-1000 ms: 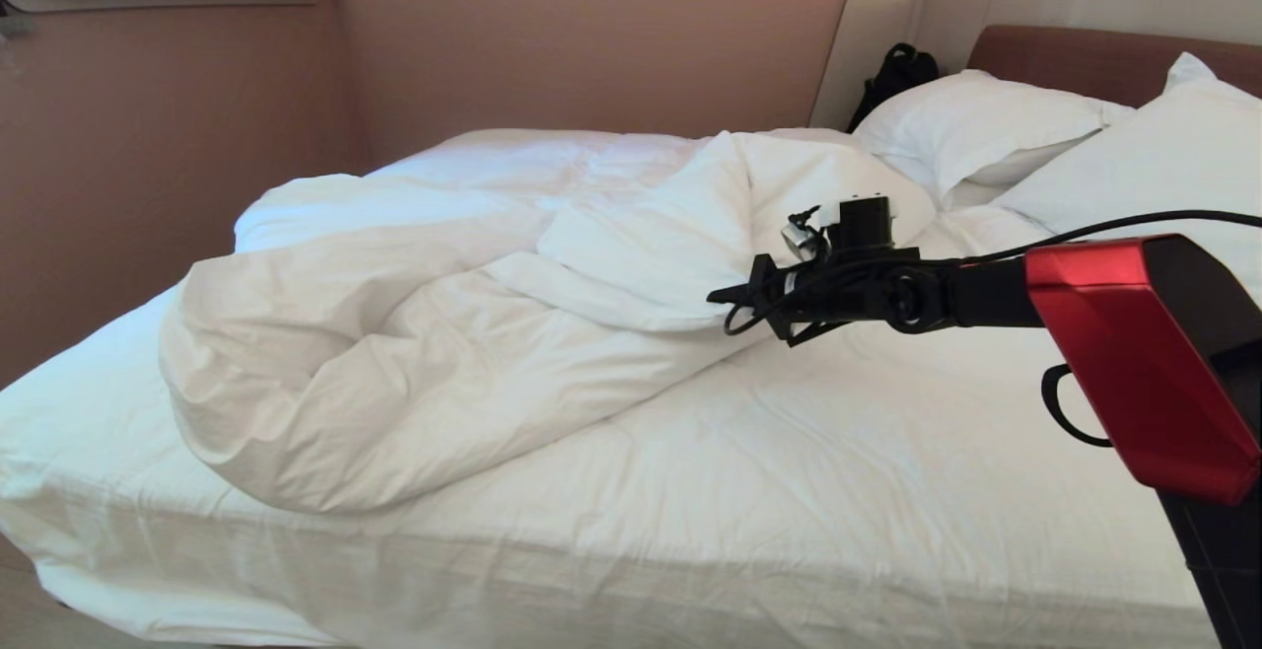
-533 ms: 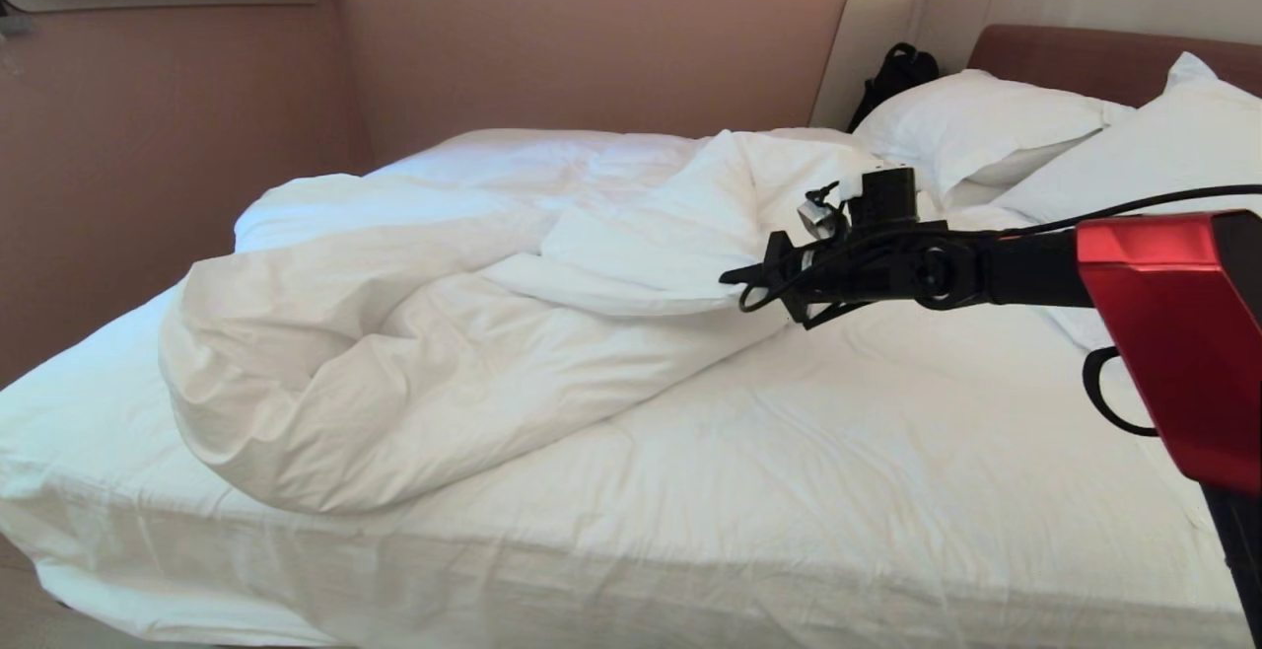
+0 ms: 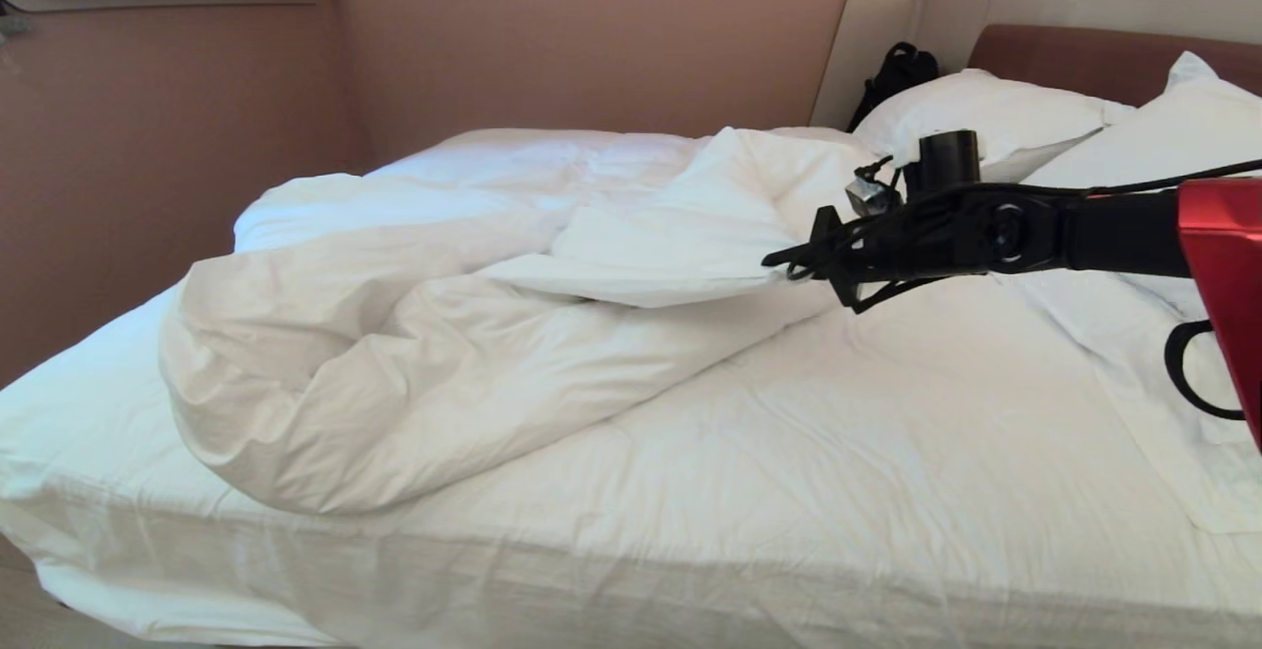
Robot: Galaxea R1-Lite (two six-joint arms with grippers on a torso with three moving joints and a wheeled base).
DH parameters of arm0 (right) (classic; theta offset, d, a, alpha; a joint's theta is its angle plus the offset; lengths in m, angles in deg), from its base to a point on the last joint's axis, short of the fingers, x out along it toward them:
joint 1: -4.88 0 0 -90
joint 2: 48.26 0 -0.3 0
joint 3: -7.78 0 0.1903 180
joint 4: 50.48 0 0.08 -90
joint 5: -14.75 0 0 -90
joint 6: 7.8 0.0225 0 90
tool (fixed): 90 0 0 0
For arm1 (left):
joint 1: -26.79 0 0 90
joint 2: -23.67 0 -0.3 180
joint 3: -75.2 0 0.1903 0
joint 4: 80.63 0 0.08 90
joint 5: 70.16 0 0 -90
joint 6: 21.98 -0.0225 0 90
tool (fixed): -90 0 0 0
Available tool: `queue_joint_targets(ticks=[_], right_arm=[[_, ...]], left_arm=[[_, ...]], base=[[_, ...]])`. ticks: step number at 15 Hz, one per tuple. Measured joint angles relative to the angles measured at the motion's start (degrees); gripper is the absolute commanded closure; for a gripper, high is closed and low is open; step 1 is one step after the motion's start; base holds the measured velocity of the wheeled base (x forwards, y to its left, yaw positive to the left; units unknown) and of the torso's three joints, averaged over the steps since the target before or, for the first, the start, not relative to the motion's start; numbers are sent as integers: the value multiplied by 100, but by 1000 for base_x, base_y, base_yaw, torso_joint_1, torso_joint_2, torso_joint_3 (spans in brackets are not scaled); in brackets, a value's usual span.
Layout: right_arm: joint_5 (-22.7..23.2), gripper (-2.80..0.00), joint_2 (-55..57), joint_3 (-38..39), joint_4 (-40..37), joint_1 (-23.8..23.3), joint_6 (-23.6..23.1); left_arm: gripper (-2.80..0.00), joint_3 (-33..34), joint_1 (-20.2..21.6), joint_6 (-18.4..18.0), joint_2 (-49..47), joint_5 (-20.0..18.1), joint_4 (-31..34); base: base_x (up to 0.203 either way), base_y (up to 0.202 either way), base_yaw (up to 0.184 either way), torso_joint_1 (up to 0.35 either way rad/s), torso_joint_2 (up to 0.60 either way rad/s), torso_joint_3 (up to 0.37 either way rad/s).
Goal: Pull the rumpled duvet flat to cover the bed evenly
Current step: Flatten the corners of the folded blanket
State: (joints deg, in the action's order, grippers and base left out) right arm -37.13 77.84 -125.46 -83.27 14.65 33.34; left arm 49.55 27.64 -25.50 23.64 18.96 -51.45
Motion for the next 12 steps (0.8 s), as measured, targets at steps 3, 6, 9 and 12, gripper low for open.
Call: queue_joint_targets(ticks=[3,6,9,12], right_arm=[[-154,0,-175,15,-387,-138,-7],[-352,0,-331,75,-711,-158,-28],[-447,0,-618,298,-967,-177,-140],[-480,0,-878,362,-1264,-207,-178]], left_arm=[[0,0,0,3,0,0,2],[0,0,0,2,0,0,5],[0,0,0,-2,0,-2,5],[0,0,2,0,0,-2,5]], base=[[0,0,0,0,0,0],[0,0,0,0,0,0],[0,0,0,0,0,0],[0,0,0,0,0,0]])
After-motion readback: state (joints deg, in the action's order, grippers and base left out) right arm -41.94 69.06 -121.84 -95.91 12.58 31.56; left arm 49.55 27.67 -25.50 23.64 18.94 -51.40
